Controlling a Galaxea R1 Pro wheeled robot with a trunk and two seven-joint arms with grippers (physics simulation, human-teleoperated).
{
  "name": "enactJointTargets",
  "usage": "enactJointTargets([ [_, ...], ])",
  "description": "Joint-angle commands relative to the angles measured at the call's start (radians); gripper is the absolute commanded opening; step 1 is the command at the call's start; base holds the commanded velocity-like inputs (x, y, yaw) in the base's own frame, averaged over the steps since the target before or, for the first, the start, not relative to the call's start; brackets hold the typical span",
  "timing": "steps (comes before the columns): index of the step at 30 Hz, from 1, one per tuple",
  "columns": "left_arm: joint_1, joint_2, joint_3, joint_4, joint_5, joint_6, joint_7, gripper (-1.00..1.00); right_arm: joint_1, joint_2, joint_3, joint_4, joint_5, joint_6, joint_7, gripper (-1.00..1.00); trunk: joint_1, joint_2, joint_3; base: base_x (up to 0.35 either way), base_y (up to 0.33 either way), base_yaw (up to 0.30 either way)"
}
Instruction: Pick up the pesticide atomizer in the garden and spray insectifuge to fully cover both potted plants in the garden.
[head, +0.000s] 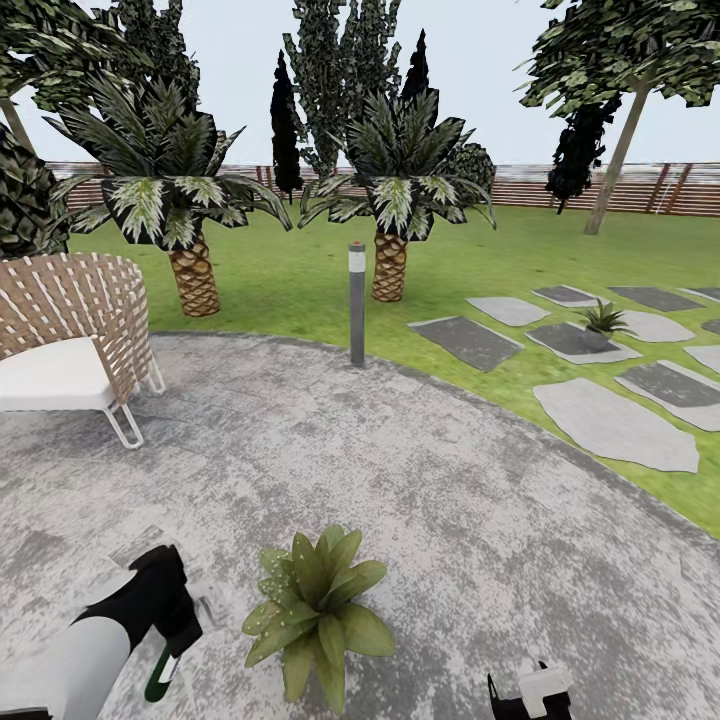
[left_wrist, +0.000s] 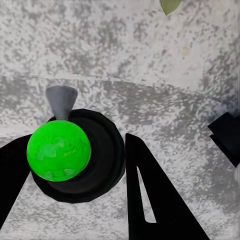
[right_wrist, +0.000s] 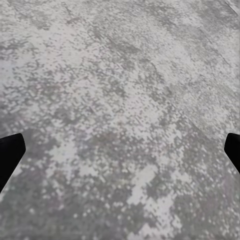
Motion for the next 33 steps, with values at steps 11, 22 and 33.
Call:
enactJointTargets([
  [11,0.001,-0.021,0.006,0.048,0.008,0.007,-0.002,-1.00,-0.001,0.001,-0.004,0.001,0.009,-0.002,-0.007,1.00,0.000,0.000,-0.001,0.094,-0.127,0.000],
  [22,0.002,-0.025,0.007,0.050,0.005,0.007,-0.001,-1.00,-0.001,0.002,-0.004,0.001,0.009,-0.002,-0.007,1.00,0.000,0.000,-0.004,-0.084,-0.144,0.112],
  [33,0.000,-0.026,0.003,0.048,0.002,0.011,-0.011,-1.00,-0.001,0.002,-0.004,0.001,0.009,-0.002,-0.007,1.00,0.000,0.000,-0.009,-0.001,-0.001,0.258],
])
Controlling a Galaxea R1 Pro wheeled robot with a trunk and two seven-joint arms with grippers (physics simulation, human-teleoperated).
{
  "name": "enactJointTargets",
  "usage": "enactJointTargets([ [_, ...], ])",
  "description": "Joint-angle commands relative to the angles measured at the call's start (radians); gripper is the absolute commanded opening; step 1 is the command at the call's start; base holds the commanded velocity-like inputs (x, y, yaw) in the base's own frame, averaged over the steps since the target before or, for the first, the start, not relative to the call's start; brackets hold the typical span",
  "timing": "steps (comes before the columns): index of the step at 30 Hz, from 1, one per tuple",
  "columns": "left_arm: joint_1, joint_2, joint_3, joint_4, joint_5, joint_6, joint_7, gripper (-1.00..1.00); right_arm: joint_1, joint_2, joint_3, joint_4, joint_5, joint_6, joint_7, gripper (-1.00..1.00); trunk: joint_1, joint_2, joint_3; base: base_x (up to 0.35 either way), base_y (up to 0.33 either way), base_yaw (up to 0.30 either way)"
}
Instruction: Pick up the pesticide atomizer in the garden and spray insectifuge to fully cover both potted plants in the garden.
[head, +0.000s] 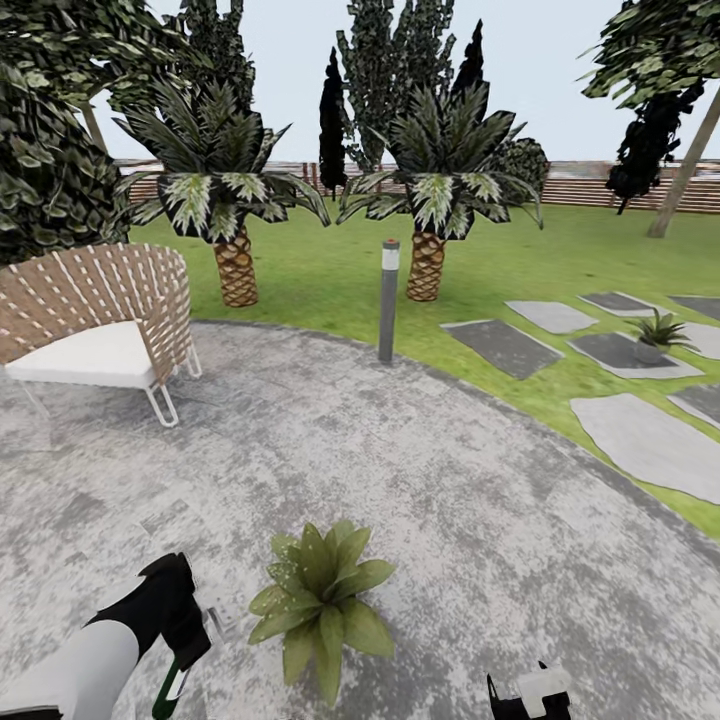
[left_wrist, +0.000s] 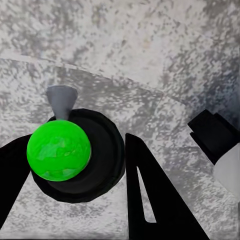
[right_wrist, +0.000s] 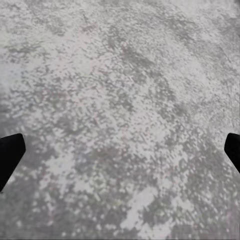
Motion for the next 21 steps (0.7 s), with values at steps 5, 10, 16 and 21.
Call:
enactJointTargets([
  [5,-0.002,-0.001,0.004,-0.004,0.001,0.025,-0.026,-1.00,-0.001,0.000,-0.004,0.001,0.011,-0.002,-0.007,1.00,0.000,0.000,-0.002,0.000,0.000,0.252],
  [10,-0.011,-0.001,0.002,-0.016,-0.010,0.028,-0.087,-1.00,-0.001,0.000,-0.004,0.001,0.011,-0.002,-0.007,1.00,0.000,0.000,-0.002,0.000,-0.207,0.044],
  [16,-0.013,-0.003,0.001,-0.020,-0.014,0.068,-0.093,-1.00,-0.001,0.000,-0.004,0.001,0.012,-0.002,-0.007,1.00,0.000,0.000,-0.002,-0.061,-0.264,0.004],
  [21,-0.013,-0.002,0.001,-0.021,-0.014,0.071,-0.092,-1.00,-0.001,0.000,-0.004,0.001,0.012,-0.002,-0.007,1.00,0.000,0.000,-0.002,-0.011,-0.032,0.230],
])
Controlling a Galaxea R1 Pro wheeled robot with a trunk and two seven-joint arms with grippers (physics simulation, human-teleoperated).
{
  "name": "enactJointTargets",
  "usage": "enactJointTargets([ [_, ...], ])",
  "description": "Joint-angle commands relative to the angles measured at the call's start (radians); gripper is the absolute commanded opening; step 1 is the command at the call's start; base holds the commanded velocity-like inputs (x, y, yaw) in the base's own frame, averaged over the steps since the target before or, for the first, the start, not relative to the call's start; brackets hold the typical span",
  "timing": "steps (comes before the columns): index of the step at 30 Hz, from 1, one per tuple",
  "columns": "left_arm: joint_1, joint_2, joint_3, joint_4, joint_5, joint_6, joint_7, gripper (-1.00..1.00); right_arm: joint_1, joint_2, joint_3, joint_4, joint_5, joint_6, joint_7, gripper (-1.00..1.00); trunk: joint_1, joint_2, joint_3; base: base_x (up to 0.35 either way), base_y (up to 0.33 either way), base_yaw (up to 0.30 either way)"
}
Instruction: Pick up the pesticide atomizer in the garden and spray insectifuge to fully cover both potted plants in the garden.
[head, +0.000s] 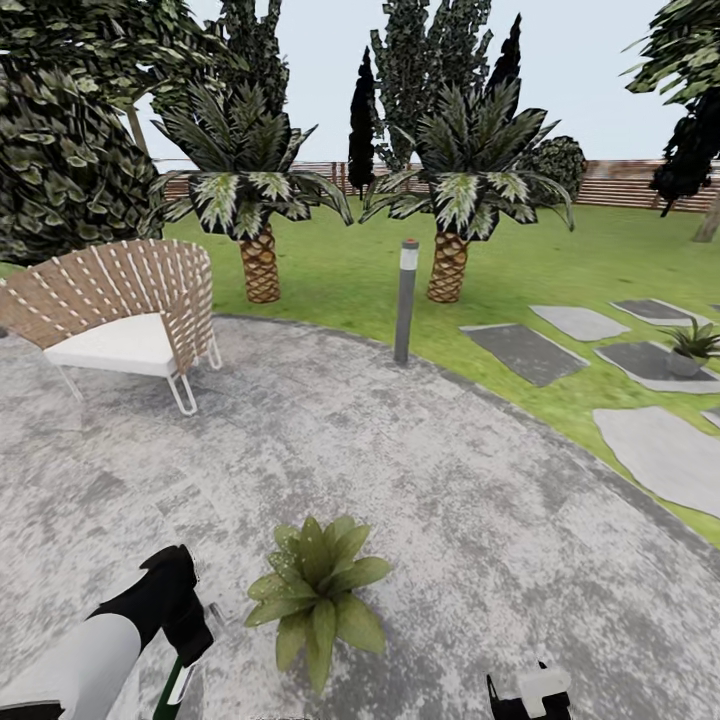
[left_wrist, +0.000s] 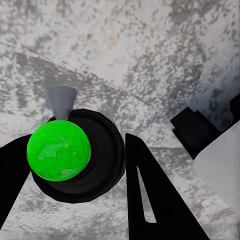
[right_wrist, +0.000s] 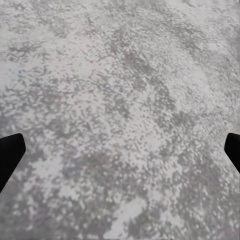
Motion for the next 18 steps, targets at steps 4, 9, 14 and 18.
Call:
enactJointTargets([
  [4,0.000,-0.001,0.006,-0.001,-0.004,0.011,-0.005,-1.00,-0.001,0.000,-0.004,0.001,0.011,-0.002,-0.007,1.00,0.000,0.000,-0.001,0.000,0.000,0.275],
  [9,0.001,-0.001,0.006,-0.014,-0.006,0.011,-0.005,-1.00,-0.001,0.000,-0.004,0.001,0.011,-0.002,-0.007,1.00,0.000,0.000,-0.001,0.068,-0.058,0.090],
  [14,0.001,-0.001,0.006,-0.017,-0.005,0.011,-0.005,-1.00,-0.001,0.000,-0.004,0.000,0.011,-0.002,-0.007,1.00,0.000,0.000,-0.001,0.060,-0.212,0.005],
  [18,0.002,-0.001,0.006,-0.017,-0.006,0.011,-0.002,-1.00,-0.001,-0.001,-0.005,0.000,0.011,-0.002,-0.007,1.00,0.000,0.000,-0.001,-0.081,-0.256,0.000],
])
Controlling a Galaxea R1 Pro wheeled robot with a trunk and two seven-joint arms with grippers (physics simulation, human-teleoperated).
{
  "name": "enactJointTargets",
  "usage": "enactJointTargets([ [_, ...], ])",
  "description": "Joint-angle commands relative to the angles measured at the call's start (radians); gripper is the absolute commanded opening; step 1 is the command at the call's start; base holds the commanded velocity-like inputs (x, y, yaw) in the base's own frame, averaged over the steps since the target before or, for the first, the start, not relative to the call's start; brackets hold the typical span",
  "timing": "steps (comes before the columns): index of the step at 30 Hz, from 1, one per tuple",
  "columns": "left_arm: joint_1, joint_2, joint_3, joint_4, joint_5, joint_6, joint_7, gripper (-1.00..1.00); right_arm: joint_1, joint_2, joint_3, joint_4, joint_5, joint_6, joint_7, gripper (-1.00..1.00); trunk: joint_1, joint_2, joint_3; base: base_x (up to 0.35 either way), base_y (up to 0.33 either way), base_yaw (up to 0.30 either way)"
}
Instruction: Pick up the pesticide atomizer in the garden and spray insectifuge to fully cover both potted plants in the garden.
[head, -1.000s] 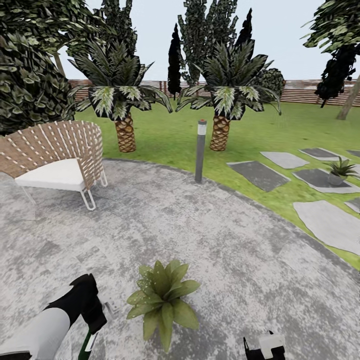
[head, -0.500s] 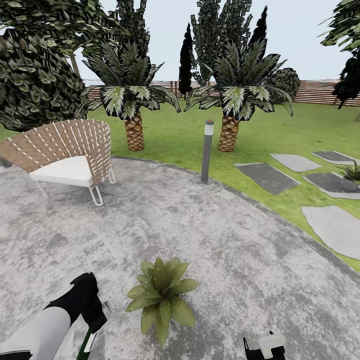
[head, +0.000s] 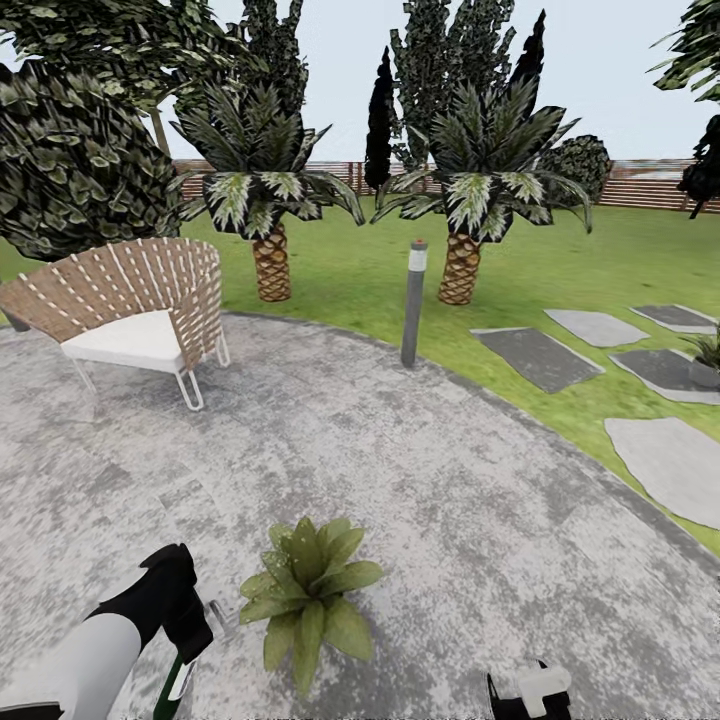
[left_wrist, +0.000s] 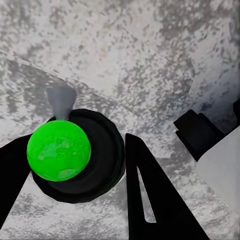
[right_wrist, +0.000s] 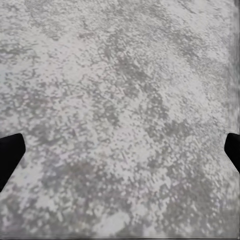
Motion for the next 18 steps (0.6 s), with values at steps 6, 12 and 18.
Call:
enactJointTargets([
  [6,0.005,0.000,0.006,-0.002,-0.006,0.007,-0.004,-1.00,-0.001,0.001,-0.004,0.001,0.009,-0.002,-0.006,1.00,0.000,0.000,-0.001,-0.022,-0.158,0.000],
  [12,0.003,0.004,0.005,-0.005,-0.006,0.008,-0.003,-1.00,-0.001,0.001,-0.003,0.001,0.009,-0.002,-0.006,1.00,0.000,0.000,-0.002,0.000,-0.009,0.108],
  [18,0.002,0.014,0.004,-0.063,-0.006,0.067,-0.008,-1.00,-0.001,0.001,-0.003,0.002,0.009,-0.001,-0.006,1.00,0.000,0.000,-0.004,0.000,0.000,0.251],
])
